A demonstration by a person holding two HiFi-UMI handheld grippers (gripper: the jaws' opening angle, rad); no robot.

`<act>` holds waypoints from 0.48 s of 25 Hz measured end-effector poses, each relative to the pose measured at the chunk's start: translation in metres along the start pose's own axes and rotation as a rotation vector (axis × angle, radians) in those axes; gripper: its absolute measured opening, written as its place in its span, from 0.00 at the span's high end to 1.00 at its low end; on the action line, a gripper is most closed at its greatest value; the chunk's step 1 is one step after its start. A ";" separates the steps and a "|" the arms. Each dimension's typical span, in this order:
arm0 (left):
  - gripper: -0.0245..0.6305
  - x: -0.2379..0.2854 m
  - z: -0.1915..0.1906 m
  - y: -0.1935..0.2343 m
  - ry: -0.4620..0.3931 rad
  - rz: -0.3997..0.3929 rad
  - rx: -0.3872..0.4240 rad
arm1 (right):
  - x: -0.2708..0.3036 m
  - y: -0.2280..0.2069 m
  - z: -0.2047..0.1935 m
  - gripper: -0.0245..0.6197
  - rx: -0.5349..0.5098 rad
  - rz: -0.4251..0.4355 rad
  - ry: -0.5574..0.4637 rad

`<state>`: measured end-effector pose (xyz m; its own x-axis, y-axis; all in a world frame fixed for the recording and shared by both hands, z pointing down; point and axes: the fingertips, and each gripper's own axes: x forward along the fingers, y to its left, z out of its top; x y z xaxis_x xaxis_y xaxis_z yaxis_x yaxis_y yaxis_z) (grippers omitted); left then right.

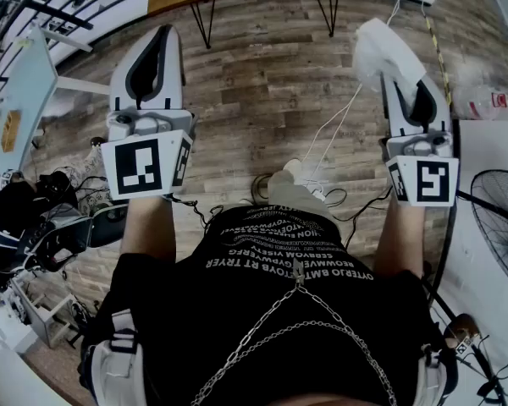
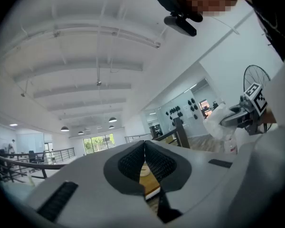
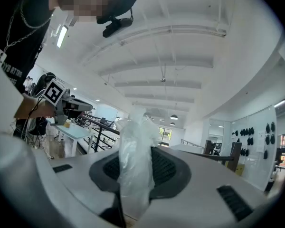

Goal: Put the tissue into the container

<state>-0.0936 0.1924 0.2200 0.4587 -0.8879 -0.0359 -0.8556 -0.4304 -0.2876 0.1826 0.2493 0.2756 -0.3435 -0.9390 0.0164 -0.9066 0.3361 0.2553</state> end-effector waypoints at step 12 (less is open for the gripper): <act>0.92 -0.229 -0.036 0.038 0.045 0.044 -0.029 | -0.103 0.171 0.043 0.78 0.076 -0.018 -0.021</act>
<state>-0.2400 0.3739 0.2519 0.4101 -0.9120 -0.0044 -0.8815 -0.3951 -0.2587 0.0522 0.4062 0.2766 -0.3315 -0.9434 -0.0080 -0.9283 0.3247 0.1812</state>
